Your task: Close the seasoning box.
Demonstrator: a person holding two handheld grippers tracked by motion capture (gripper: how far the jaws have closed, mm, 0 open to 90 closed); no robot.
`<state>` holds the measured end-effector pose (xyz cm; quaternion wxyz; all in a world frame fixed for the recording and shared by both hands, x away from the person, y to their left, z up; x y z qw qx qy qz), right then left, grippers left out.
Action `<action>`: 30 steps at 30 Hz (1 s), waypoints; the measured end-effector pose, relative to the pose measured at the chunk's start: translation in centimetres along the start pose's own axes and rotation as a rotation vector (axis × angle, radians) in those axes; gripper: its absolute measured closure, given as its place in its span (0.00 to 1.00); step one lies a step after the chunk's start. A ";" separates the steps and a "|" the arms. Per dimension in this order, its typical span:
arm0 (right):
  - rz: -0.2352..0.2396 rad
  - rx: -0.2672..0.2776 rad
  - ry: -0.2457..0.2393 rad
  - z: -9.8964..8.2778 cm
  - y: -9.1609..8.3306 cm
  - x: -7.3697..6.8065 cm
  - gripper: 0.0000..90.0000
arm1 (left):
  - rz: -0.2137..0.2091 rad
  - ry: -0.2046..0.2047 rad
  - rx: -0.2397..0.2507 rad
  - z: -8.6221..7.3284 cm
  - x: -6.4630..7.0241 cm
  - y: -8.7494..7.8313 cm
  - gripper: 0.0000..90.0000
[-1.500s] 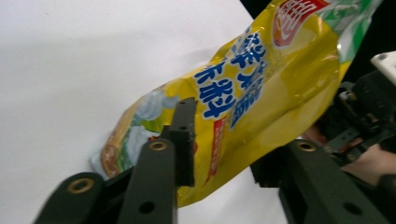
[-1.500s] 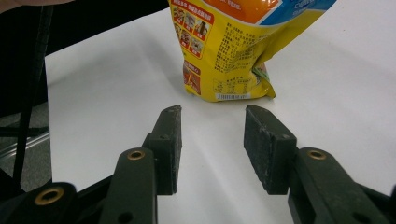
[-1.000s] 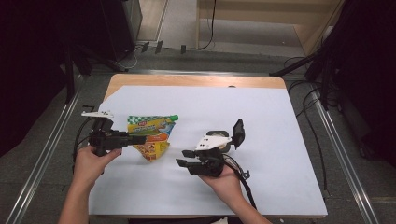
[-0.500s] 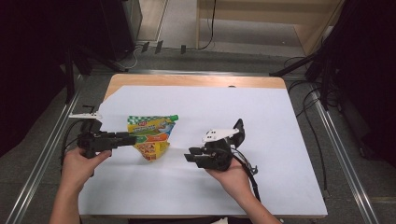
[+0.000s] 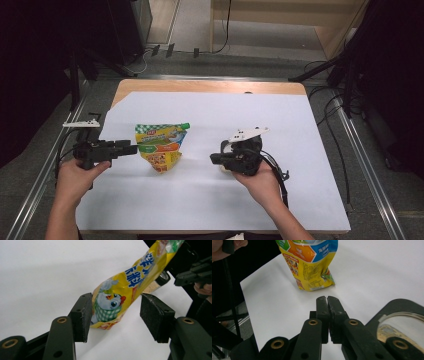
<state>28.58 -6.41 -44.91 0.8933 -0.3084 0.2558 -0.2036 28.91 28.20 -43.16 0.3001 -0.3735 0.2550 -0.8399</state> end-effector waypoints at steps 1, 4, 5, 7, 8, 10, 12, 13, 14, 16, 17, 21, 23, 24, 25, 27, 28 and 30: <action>-0.002 -0.002 0.003 0.1 -0.2 0.0 1.00 | -0.001 -0.003 -0.001 0.0 0.0 0.0 0.49; -0.010 0.001 0.001 0.3 -1.0 0.3 1.00 | 0.003 -0.010 0.001 -0.1 -0.1 -0.3 0.49; -0.016 0.008 0.000 0.4 -1.3 0.5 1.00 | 0.001 -0.009 -0.002 -0.2 -0.2 -0.4 0.49; -0.021 0.011 0.006 0.5 -2.0 0.8 1.00 | 0.006 -0.009 0.007 -0.3 -0.3 -0.7 0.49; -0.022 0.008 0.010 0.5 -2.2 0.9 1.00 | 0.009 -0.015 0.009 -0.3 -0.4 -0.9 0.49; -0.027 0.011 0.016 0.7 -3.0 1.3 1.00 | 0.024 -0.026 0.019 -0.4 -0.7 -1.0 0.49; -0.024 0.015 0.028 0.9 -3.7 1.6 1.00 | 0.042 -0.030 0.020 -0.4 -1.0 -1.0 0.49; -0.025 0.016 0.034 1.0 -4.0 1.7 1.00 | 0.055 -0.029 0.022 -0.3 -1.2 -0.8 0.49; -0.034 0.016 0.034 1.2 -4.4 1.9 1.00 | 0.060 -0.026 0.025 -0.3 -1.3 -0.7 0.50; -0.052 0.027 0.032 1.4 -5.4 2.4 1.00 | 0.072 -0.027 0.037 -0.2 -1.4 -0.3 0.50; -0.057 0.033 0.038 1.5 -5.8 2.6 1.00 | 0.070 -0.021 0.031 -0.2 -1.4 -0.1 0.50; -0.078 0.082 0.068 1.7 -8.4 3.8 1.00 | 0.077 -0.010 0.001 -0.2 -1.5 0.7 0.49; -0.089 0.107 0.085 1.7 -9.5 4.4 1.00 | 0.075 -0.010 0.000 -0.2 -1.5 1.0 0.49; -0.091 0.114 0.092 1.6 -9.8 4.7 1.00 | 0.074 -0.012 0.000 -0.2 -1.5 1.1 0.49; -0.094 0.119 0.097 1.6 -10.0 4.8 1.00 | 0.076 -0.010 -0.005 -0.2 -1.5 1.2 0.48; -0.099 0.126 0.105 1.5 -10.6 5.2 1.00 | 0.082 -0.007 -0.015 -0.2 -1.5 1.4 0.48; -0.105 0.125 0.107 1.5 -10.7 5.4 1.00 | 0.083 -0.008 -0.018 -0.2 -1.5 1.5 0.47; -0.133 0.126 0.107 1.3 -11.1 5.9 1.00 | 0.088 -0.007 -0.025 -0.2 -1.5 1.7 0.47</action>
Point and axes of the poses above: each handheld gripper's, and its own axes: y roughly forward along the jaws, z roughly out of its top, x roughly to its right, the point moved 5 cm from there along y, roughly forward along the jaws, and after that the axes turned 7 degrees about -x, right-handed, at the moved point
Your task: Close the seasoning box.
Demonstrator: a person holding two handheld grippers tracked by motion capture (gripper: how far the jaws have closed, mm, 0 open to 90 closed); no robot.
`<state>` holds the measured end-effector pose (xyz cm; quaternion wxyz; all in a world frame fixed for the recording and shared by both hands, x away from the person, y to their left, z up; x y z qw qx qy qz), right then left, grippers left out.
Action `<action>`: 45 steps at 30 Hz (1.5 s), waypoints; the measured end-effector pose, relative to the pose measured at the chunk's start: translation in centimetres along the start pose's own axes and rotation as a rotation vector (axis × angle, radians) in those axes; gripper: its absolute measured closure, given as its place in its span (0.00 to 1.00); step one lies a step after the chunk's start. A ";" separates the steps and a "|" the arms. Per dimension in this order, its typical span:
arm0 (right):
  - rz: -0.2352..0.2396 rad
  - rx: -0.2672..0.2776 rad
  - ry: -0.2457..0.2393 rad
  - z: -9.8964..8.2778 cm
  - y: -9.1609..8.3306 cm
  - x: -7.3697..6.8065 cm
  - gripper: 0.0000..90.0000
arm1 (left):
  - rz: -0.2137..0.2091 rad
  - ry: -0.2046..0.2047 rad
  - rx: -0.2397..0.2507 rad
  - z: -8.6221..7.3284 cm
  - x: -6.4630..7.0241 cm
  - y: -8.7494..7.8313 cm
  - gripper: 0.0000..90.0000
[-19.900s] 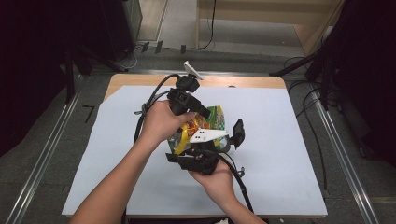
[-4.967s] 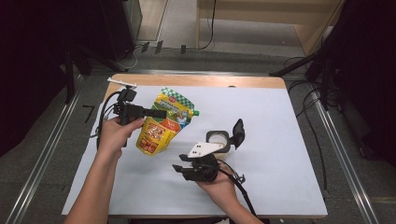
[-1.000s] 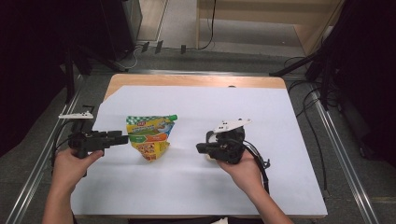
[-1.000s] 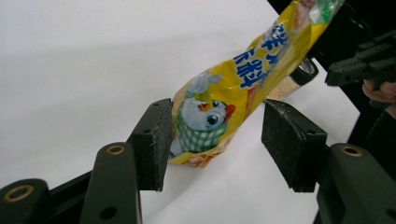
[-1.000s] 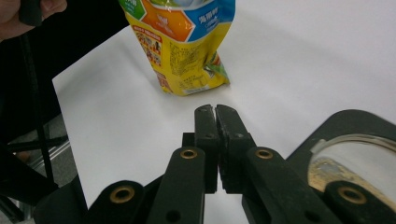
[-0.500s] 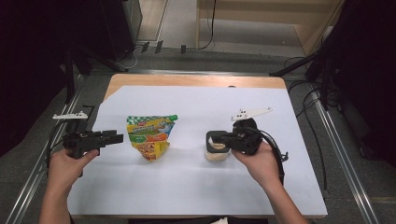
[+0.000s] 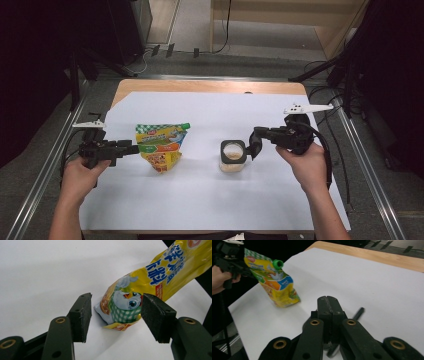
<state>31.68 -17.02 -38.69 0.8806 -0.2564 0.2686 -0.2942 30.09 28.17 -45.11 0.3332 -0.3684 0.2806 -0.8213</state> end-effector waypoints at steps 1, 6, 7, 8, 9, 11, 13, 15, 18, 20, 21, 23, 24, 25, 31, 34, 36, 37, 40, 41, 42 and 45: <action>-0.012 0.000 0.007 -0.1 -0.2 0.3 1.00 | -0.002 -0.002 0.000 0.0 0.0 0.0 0.47; -0.059 -0.009 0.032 -0.7 0.0 1.7 1.00 | 0.002 -0.013 -0.014 -0.1 -0.2 0.2 0.45; -0.070 -0.017 0.033 -0.9 0.2 2.0 1.00 | 0.001 -0.014 -0.013 0.0 -0.2 0.2 0.45; -0.074 -0.022 0.037 -1.0 0.4 2.2 1.00 | -0.001 -0.014 -0.012 0.0 -0.2 0.2 0.45; -0.083 -0.031 0.039 -1.2 0.6 2.4 1.00 | -0.002 -0.011 -0.010 0.0 -0.2 0.2 0.45; -0.089 -0.041 0.045 -1.4 0.9 2.8 1.00 | -0.005 -0.012 -0.010 0.0 -0.1 0.2 0.45; -0.090 -0.049 0.053 -1.7 1.2 2.9 1.00 | -0.007 -0.010 -0.009 0.0 -0.1 0.2 0.45; -0.087 -0.060 0.055 -1.9 1.6 3.0 1.00 | -0.008 -0.010 -0.007 0.0 -0.1 0.1 0.45; -0.089 -0.070 0.058 -2.1 2.0 3.1 1.00 | -0.010 -0.011 -0.005 0.0 -0.1 0.1 0.45; -0.077 -0.077 0.068 -2.3 2.3 3.1 1.00 | -0.012 -0.011 -0.005 0.0 -0.1 0.1 0.45; -0.074 -0.082 0.072 -2.5 2.5 3.0 1.00 | -0.013 -0.014 -0.003 0.0 -0.1 0.1 0.45; -0.076 -0.090 0.068 -2.7 2.8 3.0 1.00 | -0.012 -0.017 -0.002 0.1 -0.2 0.1 0.45; -0.074 -0.096 0.069 -2.7 3.0 2.9 1.00 | -0.011 -0.020 -0.001 0.1 -0.2 0.1 0.45; -0.073 -0.098 0.068 -2.8 3.1 2.9 1.00 | -0.013 -0.030 0.000 0.1 -0.2 0.1 0.45; -0.055 -0.110 0.068 -3.1 3.7 2.7 1.00 | -0.008 -0.030 -0.005 0.1 -0.4 0.1 0.44; -0.043 -0.113 0.072 -3.2 4.1 2.7 1.00 | -0.008 -0.031 -0.004 0.1 -0.4 0.1 0.44; -0.033 -0.115 0.071 -3.2 4.3 2.5 1.00 | -0.009 -0.036 -0.002 0.1 -0.4 0.1 0.44; -0.039 -0.120 0.067 -3.3 4.4 2.4 1.00 | -0.012 -0.041 -0.003 0.1 -0.5 0.1 0.44; -0.055 -0.133 0.035 -3.2 4.7 1.9 1.00 | -0.013 -0.043 -0.006 0.1 -0.5 0.1 0.44; -0.054 -0.135 0.037 -3.2 4.8 1.8 1.00 | -0.015 -0.043 -0.007 0.1 -0.6 0.1 0.44; -0.050 -0.134 0.031 -3.1 4.9 1.7 1.00 | -0.014 -0.043 -0.008 0.1 -0.6 0.1 0.44; -0.030 -0.124 0.035 -3.1 5.1 1.4 1.00 | -0.015 -0.042 -0.005 0.1 -0.5 0.1 0.44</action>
Point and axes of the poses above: each handheld gripper's, and its own axes: y roughly forward along the jaws, z roughly out of its top, x roughly to its right, the point moved 5 cm from there along y, roughly forward along the jaws, and after that the axes turned 7 degrees about -x, right-handed, at the moved point
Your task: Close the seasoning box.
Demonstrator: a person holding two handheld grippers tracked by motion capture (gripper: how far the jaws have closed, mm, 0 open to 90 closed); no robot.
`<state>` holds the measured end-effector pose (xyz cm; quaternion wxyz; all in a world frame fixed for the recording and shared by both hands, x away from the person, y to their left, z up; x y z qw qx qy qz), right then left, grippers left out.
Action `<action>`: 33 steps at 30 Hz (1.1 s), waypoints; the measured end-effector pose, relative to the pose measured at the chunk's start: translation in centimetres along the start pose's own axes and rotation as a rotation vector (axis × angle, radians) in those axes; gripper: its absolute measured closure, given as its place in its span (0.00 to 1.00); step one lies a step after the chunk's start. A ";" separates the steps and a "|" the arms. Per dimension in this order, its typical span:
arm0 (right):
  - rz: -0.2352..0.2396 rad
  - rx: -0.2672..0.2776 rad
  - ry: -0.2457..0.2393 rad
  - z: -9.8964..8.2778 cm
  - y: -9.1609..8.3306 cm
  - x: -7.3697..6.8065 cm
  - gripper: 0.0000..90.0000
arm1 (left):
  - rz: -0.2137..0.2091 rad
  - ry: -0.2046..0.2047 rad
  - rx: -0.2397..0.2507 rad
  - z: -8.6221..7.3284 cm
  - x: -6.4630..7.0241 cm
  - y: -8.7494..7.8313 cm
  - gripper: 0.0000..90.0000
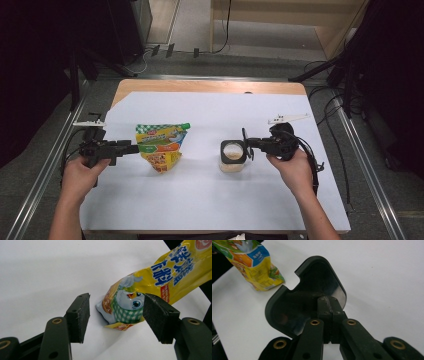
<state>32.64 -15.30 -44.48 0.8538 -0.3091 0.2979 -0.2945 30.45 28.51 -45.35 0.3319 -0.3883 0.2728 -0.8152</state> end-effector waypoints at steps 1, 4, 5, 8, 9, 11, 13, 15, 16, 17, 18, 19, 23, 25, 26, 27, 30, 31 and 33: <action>0.002 -0.001 0.002 0.0 0.0 -0.1 1.00 | 0.001 -0.002 0.003 0.0 0.0 0.0 0.44; 0.021 0.001 -0.001 0.0 0.3 -0.4 1.00 | 0.002 -0.001 0.001 0.0 0.0 -0.1 0.44; 0.021 -0.008 -0.004 0.0 0.4 -0.6 1.00 | 0.003 -0.003 0.003 0.0 -0.1 -0.1 0.44; 0.023 -0.019 -0.025 0.0 0.9 -1.1 1.00 | 0.004 -0.011 0.012 0.0 -0.3 -0.4 0.43; 0.025 -0.023 -0.027 0.0 1.1 -1.3 1.00 | 0.005 -0.011 0.012 -0.1 -0.3 -0.4 0.43; 0.032 -0.031 -0.035 0.0 1.5 -1.7 1.00 | 0.007 -0.011 0.012 -0.1 -0.4 -0.4 0.43; 0.033 -0.044 -0.042 -0.1 2.0 -2.0 1.00 | 0.005 -0.011 0.013 -0.1 -0.4 -0.4 0.43; 0.039 -0.054 -0.057 -0.2 2.4 -2.3 1.00 | 0.004 -0.012 0.012 -0.1 -0.3 -0.3 0.44; 0.040 -0.059 -0.058 -0.2 2.6 -2.4 1.00 | 0.005 -0.011 0.009 -0.1 -0.3 -0.3 0.43; 0.041 -0.060 -0.063 -0.3 2.7 -2.5 1.00 | 0.003 -0.007 0.007 -0.1 -0.3 -0.2 0.43; 0.045 -0.061 -0.062 -0.3 2.8 -2.6 1.00 | 0.002 -0.008 0.005 -0.1 -0.3 -0.2 0.43; 0.047 -0.061 -0.067 -0.3 2.8 -2.7 1.00 | 0.002 -0.009 0.005 -0.1 -0.3 -0.2 0.43; 0.054 -0.053 -0.069 -0.3 2.8 -2.9 1.00 | 0.001 -0.007 0.002 -0.1 -0.2 -0.2 0.43; 0.060 -0.050 -0.082 -0.3 2.9 -3.0 0.98 | 0.001 -0.006 0.003 -0.1 -0.3 -0.2 0.43; 0.061 -0.048 -0.085 -0.3 2.9 -3.1 0.96 | 0.001 -0.007 0.003 -0.1 -0.3 -0.2 0.43; 0.063 -0.046 -0.088 -0.3 2.9 -3.1 0.93 | 0.002 -0.007 0.003 -0.1 -0.3 -0.2 0.43; 0.068 -0.033 -0.094 -0.2 2.9 -3.1 0.87 | 0.004 -0.007 0.003 -0.1 -0.3 -0.1 0.43; 0.070 -0.031 -0.094 -0.2 2.8 -3.0 0.86 | 0.006 -0.007 0.002 -0.1 -0.3 -0.1 0.43; 0.079 -0.021 -0.086 -0.1 2.6 -2.9 0.82 | 0.008 -0.003 0.001 -0.1 -0.2 0.0 0.43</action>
Point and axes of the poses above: each handheld gripper's, and its own axes: y roughly forward along the jaws, z roughly out of its top, x roughly to its right, the point moved 5 cm from there along y, roughly forward along the jaws, and after that the axes turned 7 degrees about -x, right-handed, at the moved point
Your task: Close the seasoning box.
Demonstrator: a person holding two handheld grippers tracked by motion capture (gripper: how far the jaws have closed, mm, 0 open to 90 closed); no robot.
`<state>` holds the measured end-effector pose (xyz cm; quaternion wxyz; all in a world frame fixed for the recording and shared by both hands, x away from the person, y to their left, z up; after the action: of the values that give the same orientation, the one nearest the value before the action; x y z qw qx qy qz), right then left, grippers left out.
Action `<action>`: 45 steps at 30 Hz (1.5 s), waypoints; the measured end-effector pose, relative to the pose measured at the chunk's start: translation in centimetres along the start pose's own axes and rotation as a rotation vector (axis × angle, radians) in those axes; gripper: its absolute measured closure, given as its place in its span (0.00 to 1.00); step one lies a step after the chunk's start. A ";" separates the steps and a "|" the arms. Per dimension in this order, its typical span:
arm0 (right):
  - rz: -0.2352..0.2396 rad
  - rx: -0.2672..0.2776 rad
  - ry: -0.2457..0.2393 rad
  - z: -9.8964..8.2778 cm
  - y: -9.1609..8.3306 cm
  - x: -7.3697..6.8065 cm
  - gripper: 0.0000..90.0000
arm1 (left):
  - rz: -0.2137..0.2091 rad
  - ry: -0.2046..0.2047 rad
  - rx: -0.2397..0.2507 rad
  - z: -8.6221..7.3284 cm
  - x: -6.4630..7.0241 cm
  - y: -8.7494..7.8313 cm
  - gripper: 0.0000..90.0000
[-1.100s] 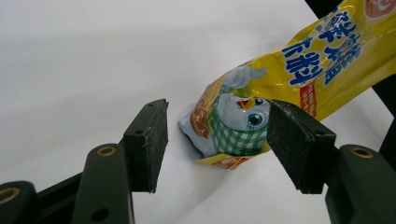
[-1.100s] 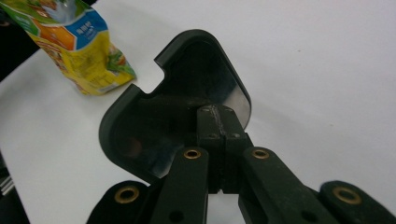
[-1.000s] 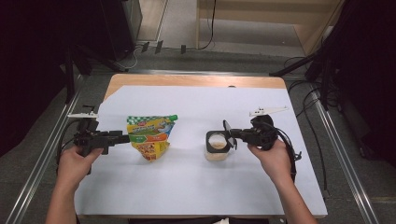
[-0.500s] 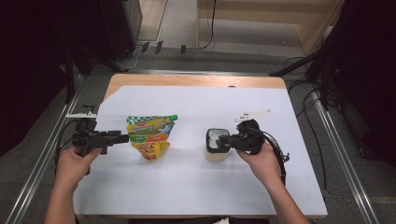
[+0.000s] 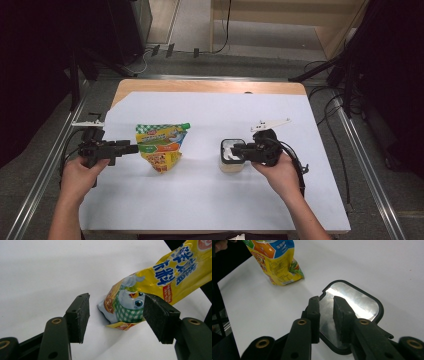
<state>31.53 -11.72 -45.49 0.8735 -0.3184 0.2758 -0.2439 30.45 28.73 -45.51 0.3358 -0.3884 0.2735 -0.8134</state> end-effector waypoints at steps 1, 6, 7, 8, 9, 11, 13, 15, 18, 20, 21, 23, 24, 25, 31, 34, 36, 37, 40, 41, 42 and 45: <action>-0.007 0.007 0.000 0.0 -0.1 0.1 0.80 | 0.002 0.000 0.000 0.0 0.0 0.0 0.43; -0.042 0.051 0.000 0.0 -1.1 1.1 0.69 | 0.008 0.003 0.002 0.0 0.0 0.0 0.43; -0.043 0.061 0.007 0.0 -1.3 1.4 0.68 | 0.007 0.002 0.002 0.0 0.1 0.0 0.43; -0.043 0.072 0.007 -0.1 -1.6 1.7 0.66 | 0.007 0.003 0.002 0.0 0.1 0.1 0.43; -0.053 0.080 0.007 -0.1 -1.8 1.9 0.66 | 0.005 0.004 0.001 0.0 0.1 0.1 0.43; -0.061 0.091 0.013 -0.2 -2.2 2.4 0.64 | 0.008 0.004 -0.002 0.0 0.1 0.2 0.43; -0.078 0.104 0.016 -0.3 -2.5 3.0 0.62 | 0.007 0.004 -0.006 0.0 0.1 0.3 0.43; -0.099 0.113 0.017 -0.5 -2.8 3.5 0.59 | 0.007 0.005 -0.007 0.0 0.1 0.3 0.43; -0.139 0.119 0.013 -0.8 -3.4 4.6 0.56 | 0.007 0.005 -0.006 0.0 0.1 0.3 0.43; -0.157 0.131 0.020 -1.1 -3.7 5.3 0.54 | 0.008 0.006 -0.007 0.0 0.1 0.3 0.43; -0.160 0.136 0.021 -1.3 -3.9 5.7 0.52 | 0.008 0.004 -0.007 0.0 0.1 0.3 0.43; -0.166 0.148 0.034 -1.6 -4.2 6.3 0.50 | -0.002 0.001 0.001 0.0 0.2 0.3 0.43; -0.168 0.156 0.039 -1.7 -4.3 6.7 0.49 | 0.000 0.005 0.005 0.1 0.2 0.2 0.42; -0.171 0.159 0.045 -1.9 -4.4 6.9 0.47 | -0.002 0.011 0.009 0.1 0.3 0.2 0.42; -0.226 0.171 0.102 -3.0 -4.4 9.1 0.41 | 0.008 0.015 -0.004 0.1 0.3 0.4 0.42; -0.242 0.165 0.125 -3.7 -4.2 10.0 0.40 | 0.009 0.016 -0.001 0.1 0.3 0.4 0.42; -0.249 0.158 0.136 -4.1 -4.0 10.4 0.38 | 0.017 0.018 0.002 0.1 0.2 0.4 0.41; -0.252 0.154 0.140 -4.3 -4.0 10.6 0.37 | 0.021 0.021 0.005 0.1 0.1 0.4 0.41; -0.270 0.143 0.137 -4.8 -3.7 11.2 0.35 | 0.024 0.018 0.005 0.0 0.0 0.4 0.40; -0.280 0.138 0.139 -4.9 -3.7 11.3 0.34 | 0.025 0.018 0.005 0.0 0.0 0.4 0.40; -0.290 0.135 0.133 -5.1 -3.6 11.4 0.33 | 0.025 0.019 0.006 0.0 0.0 0.4 0.40; -0.302 0.123 0.138 -5.4 -3.4 11.8 0.31 | 0.023 0.018 0.011 0.0 0.0 0.4 0.40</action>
<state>35.82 -23.37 -50.43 0.8238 -0.2845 0.2688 -0.4101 30.63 28.51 -45.79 0.3448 -0.3760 0.2764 -0.8145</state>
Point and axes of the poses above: each handheld gripper's, and its own axes: y roughly forward along the jaws, z roughly out of its top, x roughly to its right, the point moved 5 cm from there along y, roughly forward along the jaws, and after that the axes turned 7 degrees about -x, right-handed, at the moved point
